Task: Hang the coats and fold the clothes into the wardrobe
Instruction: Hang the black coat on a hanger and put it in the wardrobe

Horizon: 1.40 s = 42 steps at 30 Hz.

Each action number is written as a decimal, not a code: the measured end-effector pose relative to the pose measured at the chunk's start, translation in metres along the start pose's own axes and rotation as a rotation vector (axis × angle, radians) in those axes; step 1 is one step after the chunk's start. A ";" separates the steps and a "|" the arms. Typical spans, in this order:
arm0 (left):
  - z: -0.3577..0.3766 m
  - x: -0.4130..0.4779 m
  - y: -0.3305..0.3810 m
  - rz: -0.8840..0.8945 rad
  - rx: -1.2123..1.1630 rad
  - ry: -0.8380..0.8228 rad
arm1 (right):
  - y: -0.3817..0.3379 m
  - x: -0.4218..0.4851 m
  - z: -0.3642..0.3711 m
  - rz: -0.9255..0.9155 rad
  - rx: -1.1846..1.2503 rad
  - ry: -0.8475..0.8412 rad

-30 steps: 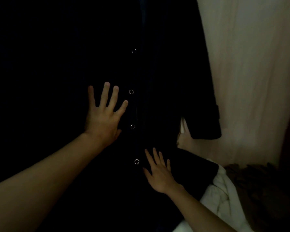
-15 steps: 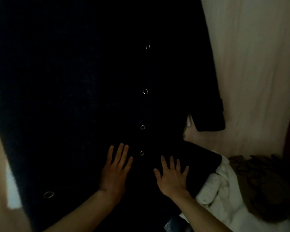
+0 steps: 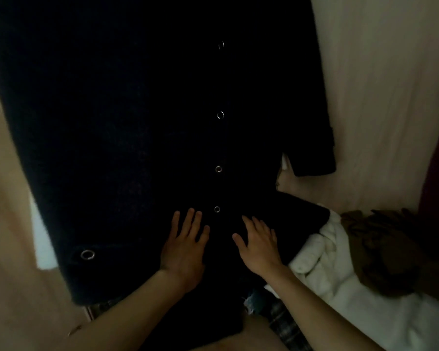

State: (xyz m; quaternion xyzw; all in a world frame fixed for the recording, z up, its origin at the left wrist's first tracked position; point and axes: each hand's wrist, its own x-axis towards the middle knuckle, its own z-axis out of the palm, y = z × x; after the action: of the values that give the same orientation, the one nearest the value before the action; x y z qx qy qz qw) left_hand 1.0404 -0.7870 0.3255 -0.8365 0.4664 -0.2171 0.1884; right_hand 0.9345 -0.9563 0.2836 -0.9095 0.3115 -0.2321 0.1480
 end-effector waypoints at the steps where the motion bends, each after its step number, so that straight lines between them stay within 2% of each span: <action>1: -0.002 -0.004 0.001 0.011 -0.017 0.019 | -0.002 -0.006 -0.002 0.009 0.005 0.009; 6: -0.009 -0.017 0.006 0.081 -0.096 0.112 | -0.006 -0.035 -0.017 0.073 -0.024 0.080; 17: 0.009 -0.056 0.018 0.379 -0.444 0.281 | -0.036 -0.160 -0.042 0.328 -0.171 0.224; 26: 0.001 -0.120 0.048 0.595 -0.620 0.278 | -0.070 -0.282 -0.062 0.534 -0.289 0.267; 38: -0.047 -0.231 0.075 0.837 -0.704 0.262 | -0.118 -0.432 -0.108 0.652 -0.382 0.381; 42: -0.046 -0.298 0.081 0.887 -0.726 0.188 | -0.141 -0.499 -0.111 0.673 -0.402 0.398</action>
State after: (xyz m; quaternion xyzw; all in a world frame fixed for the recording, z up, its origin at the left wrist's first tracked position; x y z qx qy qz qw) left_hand 0.8190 -0.5753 0.2667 -0.5491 0.8318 -0.0171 -0.0797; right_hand 0.5998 -0.5457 0.2715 -0.7056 0.6519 -0.2765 -0.0273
